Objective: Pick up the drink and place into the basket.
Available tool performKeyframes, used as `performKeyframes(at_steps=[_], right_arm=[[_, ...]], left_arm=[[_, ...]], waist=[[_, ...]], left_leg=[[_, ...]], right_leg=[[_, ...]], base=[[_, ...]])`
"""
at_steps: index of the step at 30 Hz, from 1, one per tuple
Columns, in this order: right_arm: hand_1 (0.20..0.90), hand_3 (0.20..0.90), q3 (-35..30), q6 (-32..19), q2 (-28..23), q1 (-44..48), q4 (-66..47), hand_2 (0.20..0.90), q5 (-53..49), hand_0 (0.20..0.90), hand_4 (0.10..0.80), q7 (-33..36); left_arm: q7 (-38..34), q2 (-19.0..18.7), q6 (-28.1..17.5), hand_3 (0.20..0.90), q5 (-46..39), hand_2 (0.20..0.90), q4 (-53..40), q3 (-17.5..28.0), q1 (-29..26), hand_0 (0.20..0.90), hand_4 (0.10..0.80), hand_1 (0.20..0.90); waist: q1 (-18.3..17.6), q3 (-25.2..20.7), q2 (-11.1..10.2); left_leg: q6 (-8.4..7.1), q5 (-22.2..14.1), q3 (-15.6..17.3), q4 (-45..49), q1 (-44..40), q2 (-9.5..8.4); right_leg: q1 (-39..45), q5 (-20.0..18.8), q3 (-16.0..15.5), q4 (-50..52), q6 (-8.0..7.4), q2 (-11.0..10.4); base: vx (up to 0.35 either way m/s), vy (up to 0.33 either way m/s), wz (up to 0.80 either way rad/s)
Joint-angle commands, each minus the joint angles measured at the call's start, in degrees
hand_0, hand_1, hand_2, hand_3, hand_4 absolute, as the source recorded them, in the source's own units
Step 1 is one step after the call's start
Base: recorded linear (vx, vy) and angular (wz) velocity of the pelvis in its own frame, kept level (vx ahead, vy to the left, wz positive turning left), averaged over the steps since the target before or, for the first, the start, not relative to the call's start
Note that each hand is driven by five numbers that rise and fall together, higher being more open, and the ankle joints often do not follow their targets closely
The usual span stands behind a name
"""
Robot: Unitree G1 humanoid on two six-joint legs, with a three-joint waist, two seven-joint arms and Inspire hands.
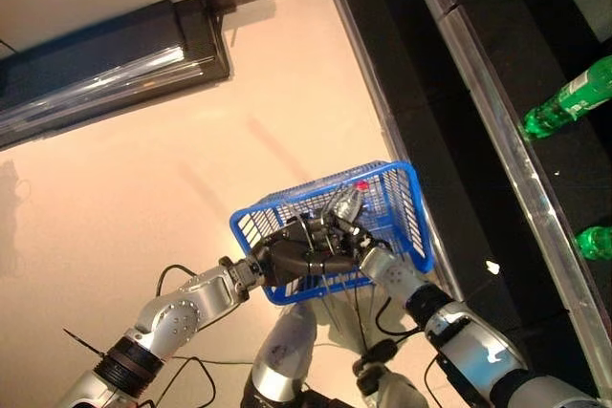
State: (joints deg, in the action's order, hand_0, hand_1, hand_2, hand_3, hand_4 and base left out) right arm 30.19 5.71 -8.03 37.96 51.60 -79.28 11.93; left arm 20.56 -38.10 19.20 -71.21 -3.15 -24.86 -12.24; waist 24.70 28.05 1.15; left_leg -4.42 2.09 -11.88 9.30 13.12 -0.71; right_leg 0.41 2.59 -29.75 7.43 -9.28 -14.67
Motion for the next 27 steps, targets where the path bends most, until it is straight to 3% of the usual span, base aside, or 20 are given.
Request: performKeyframes(at_steps=[1,8,15,21,27], right_arm=[[0.900,0.900,-0.5,-2.7,5.5,8.0,-4.0,0.900,-3.4,0.900,0.800,-4.1],[0.900,0.900,-1.2,-3.9,4.5,6.6,-6.0,0.900,-2.7,0.900,0.800,-5.8],[0.900,0.900,-1.7,-5.6,1.9,0.4,-11.7,0.900,0.3,0.900,0.800,-8.0],[0.900,0.900,-2.1,-7.2,-1.7,-10.9,-21.3,0.900,6.9,0.900,0.800,-11.7],[0.900,0.900,-3.4,-6.5,-5.1,-27.7,-30.6,0.900,15.9,0.900,0.800,-19.9]], left_arm=[[9.9,9.2,-3.1,0.200,-15.2,0.300,-25.7,-0.8,-2.9,0.300,0.100,0.300],[7.5,9.7,-3.6,0.200,-14.5,0.300,-25.2,0.6,-2.1,0.300,0.100,0.300],[6.5,10.6,-3.4,0.200,-13.1,0.300,-24.1,4.3,2.1,0.300,0.100,0.300],[7.3,11.2,-4.5,0.200,-11.3,0.300,-22.6,8.3,8.3,0.300,0.100,0.300],[6.7,14.4,-10.7,0.200,-7.0,0.300,-16.9,11.3,15.8,0.300,0.100,0.300]], waist=[[-1.3,-2.8,1.4],[-1.9,-2.6,1.3],[-3.1,-3.1,0.6],[-5.1,-3.8,-0.5],[-8.2,-6.0,-2.4]], left_leg=[[3.82,-1.5,4.6,3.6,1.8,-1.06],[3.77,-1.5,5.3,3.5,1.8,-0.68],[3.61,-1.3,6.3,2.4,1.3,-0.15],[3.40,-1.3,7.5,0.9,0.0,0.79],[2.92,-1.0,9.3,-2.0,-3.0,2.40]], right_leg=[[-5.8,-4.2,3.1,5.4,1.71,-1.8],[-6.6,-4.1,3.3,6.0,1.60,-2.1],[-6.7,-4.3,4.1,5.1,1.30,-1.7],[-6.4,-4.6,5.5,3.6,1.07,-0.7],[-4.8,-4.9,8.1,0.6,0.62,1.2]], base=[[0.000,0.000,0.00],[0.000,0.000,0.00],[-0.004,-0.003,0.00],[-0.031,-0.019,-0.03],[-0.013,-0.046,-0.08]])
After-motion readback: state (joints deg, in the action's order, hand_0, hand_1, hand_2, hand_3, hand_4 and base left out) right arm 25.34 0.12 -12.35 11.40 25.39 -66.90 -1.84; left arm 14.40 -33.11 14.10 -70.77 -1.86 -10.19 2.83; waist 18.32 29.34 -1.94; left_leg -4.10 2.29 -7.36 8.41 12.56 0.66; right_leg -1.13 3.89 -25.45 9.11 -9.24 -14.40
